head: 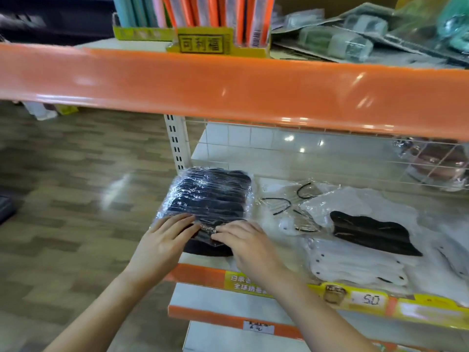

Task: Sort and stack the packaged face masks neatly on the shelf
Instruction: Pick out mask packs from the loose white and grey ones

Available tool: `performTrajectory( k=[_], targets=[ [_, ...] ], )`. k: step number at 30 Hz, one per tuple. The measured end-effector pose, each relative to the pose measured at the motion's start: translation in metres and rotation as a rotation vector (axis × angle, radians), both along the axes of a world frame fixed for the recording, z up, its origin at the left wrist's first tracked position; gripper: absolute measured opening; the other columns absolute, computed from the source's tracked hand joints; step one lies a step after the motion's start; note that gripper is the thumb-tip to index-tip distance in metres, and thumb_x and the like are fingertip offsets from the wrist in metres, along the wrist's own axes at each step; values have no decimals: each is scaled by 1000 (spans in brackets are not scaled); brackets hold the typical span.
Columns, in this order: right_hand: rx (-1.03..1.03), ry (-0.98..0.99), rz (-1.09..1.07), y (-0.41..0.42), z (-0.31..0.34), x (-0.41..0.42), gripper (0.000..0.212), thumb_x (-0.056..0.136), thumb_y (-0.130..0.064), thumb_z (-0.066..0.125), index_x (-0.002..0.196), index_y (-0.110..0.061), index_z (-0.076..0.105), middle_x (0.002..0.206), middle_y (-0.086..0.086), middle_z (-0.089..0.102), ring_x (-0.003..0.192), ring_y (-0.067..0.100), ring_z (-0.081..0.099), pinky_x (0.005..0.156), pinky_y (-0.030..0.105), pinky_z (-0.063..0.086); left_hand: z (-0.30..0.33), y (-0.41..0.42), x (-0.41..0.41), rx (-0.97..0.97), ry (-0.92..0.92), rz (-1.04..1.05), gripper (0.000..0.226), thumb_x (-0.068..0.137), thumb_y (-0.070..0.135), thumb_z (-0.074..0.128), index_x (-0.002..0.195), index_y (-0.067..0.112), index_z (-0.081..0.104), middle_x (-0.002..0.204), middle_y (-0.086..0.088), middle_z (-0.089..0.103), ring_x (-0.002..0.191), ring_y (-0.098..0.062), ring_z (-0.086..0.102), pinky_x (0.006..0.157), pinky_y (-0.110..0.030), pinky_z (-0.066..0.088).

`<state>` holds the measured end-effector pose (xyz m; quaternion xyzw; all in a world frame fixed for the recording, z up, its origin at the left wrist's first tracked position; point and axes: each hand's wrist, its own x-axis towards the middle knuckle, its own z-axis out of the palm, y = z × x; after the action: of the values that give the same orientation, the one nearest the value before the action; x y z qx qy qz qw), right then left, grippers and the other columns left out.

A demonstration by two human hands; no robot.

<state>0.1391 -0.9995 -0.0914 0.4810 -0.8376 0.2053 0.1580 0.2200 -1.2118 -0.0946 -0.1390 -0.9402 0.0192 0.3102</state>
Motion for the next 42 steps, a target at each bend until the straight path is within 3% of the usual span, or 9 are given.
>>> performTrajectory(
  k=[4, 8, 11, 15, 24, 31, 34, 38, 42],
  targets=[
    [29, -34, 9, -11, -11, 2, 47, 68, -4, 60, 108, -26, 70, 116, -11, 66, 105, 11, 55, 85, 27, 45, -7, -11, 8, 52, -32, 17, 36, 83, 4, 43, 102, 7, 73, 113, -9, 69, 106, -26, 65, 93, -33, 42],
    [66, -100, 3, -15, -24, 3, 43, 72, -2, 63, 110, -21, 69, 119, -5, 64, 107, 17, 57, 85, 36, 53, -16, -18, 13, 115, -95, 23, 33, 80, 10, 46, 97, 11, 74, 110, -4, 70, 104, -23, 66, 92, -31, 42],
    [75, -99, -47, -16, -28, 6, 27, 82, -30, 57, 106, -27, 70, 116, -8, 64, 104, 13, 58, 83, 33, 53, -22, -23, 12, 161, -170, 53, 28, 81, 28, 51, 91, 16, 75, 109, 0, 71, 103, -22, 66, 89, -29, 41],
    [80, -63, -102, -22, -30, 11, 36, 82, -51, 43, 100, -35, 70, 111, -14, 63, 102, 8, 56, 78, 29, 52, -24, -26, 7, 190, -253, 78, 35, 72, 45, 54, 87, 20, 74, 106, 3, 71, 101, -19, 66, 86, -27, 40],
    [-10, -22, -137, -23, -38, 15, 26, 85, -45, 48, 95, -35, 70, 108, -16, 62, 102, 6, 52, 78, 27, 50, -34, -19, -6, 172, -140, 26, 21, 76, 37, 54, 73, 21, 66, 101, 2, 68, 112, -19, 52, 85, -30, 38],
    [-9, 8, -187, -22, -36, 18, 25, 87, -43, 49, 97, -32, 69, 112, -13, 60, 106, 9, 53, 83, 27, 46, -39, -9, -14, 181, -42, 58, 15, 75, 23, 49, 70, 15, 60, 90, 0, 63, 97, -21, 52, 72, -30, 37],
    [2, 13, -191, -23, -36, 18, 25, 88, -43, 49, 97, -32, 69, 112, -13, 60, 106, 8, 52, 86, 26, 38, -42, -9, -13, 185, -66, 71, 12, 75, 23, 50, 73, 15, 59, 91, 1, 59, 88, -23, 57, 66, -32, 45],
    [12, 7, -197, -23, -37, 19, 25, 89, -43, 48, 97, -31, 69, 113, -12, 60, 106, 8, 52, 86, 25, 33, -40, -5, -12, 182, -118, 57, 31, 80, 46, 56, 76, 17, 67, 94, 2, 63, 92, -18, 57, 66, -30, 50],
    [37, -15, -210, -23, -36, 20, 22, 88, -41, 48, 95, -31, 67, 113, -13, 59, 105, 9, 52, 82, 27, 40, -41, 5, -9, 179, -141, 19, 48, 98, 48, 35, 87, 19, 71, 104, 4, 65, 104, -16, 56, 80, -28, 45]
  ],
)
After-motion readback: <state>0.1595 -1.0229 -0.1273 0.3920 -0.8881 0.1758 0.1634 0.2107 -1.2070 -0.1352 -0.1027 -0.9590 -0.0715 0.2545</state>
